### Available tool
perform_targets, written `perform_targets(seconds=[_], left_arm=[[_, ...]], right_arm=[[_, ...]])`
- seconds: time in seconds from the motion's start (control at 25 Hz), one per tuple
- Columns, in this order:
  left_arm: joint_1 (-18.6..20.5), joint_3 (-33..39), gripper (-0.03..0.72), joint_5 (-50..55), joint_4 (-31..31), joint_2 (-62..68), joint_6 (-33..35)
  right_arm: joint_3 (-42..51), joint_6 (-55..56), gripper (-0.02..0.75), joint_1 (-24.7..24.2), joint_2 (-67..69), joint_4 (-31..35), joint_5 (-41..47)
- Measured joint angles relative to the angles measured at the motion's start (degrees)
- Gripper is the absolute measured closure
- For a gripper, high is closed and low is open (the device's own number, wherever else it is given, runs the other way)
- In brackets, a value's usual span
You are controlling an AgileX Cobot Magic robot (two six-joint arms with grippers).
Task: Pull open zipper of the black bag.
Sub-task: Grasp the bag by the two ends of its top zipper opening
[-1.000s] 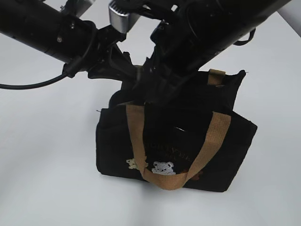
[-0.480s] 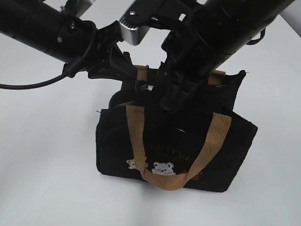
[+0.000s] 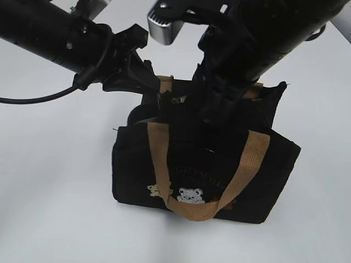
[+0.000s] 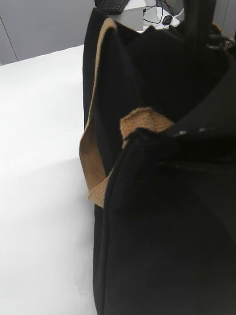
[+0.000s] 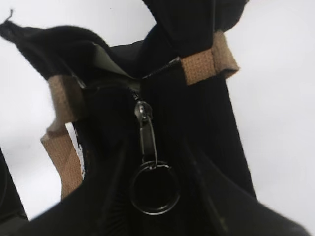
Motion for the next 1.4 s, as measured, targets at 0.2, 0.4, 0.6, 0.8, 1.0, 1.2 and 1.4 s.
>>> perform_targets(seconds=[0.2,0.4,0.6,0.8,1.0,1.2,1.4], left_arm=[[-0.05,0.00,0.658,0.18,-0.25,-0.11,0.00],[-0.11,0.00,0.658,0.23,0.25,-0.11,0.00],[-0.11,0.00,0.658,0.17,0.83,-0.11,0.00],[-0.11,0.00,0.658,0.17,1.09,-0.11,0.00],[-0.11,0.00,0.653,0.33,1.36,-0.11,0.00],[-0.05,-0.02,0.379,3.38,4.90,-3.71,0.00],[-0.05,-0.48,0.150,11.60,16.22,-12.90,-2.94]], right_arm=[[0.00,2.03,0.496,-0.72,-3.18,-1.63,4.67],[0.00,10.66,0.496,-4.83,-3.86,-7.21,12.76],[0.00,15.76,0.496,-11.37,-3.91,-8.75,19.51],[0.00,18.18,0.496,-17.51,-3.92,-8.75,23.15],[0.00,19.24,0.496,-19.36,-3.92,-5.43,23.54],[0.00,23.20,0.355,-19.36,-4.05,-2.75,23.54],[0.88,25.36,0.172,-19.36,-9.23,-2.71,23.56]])
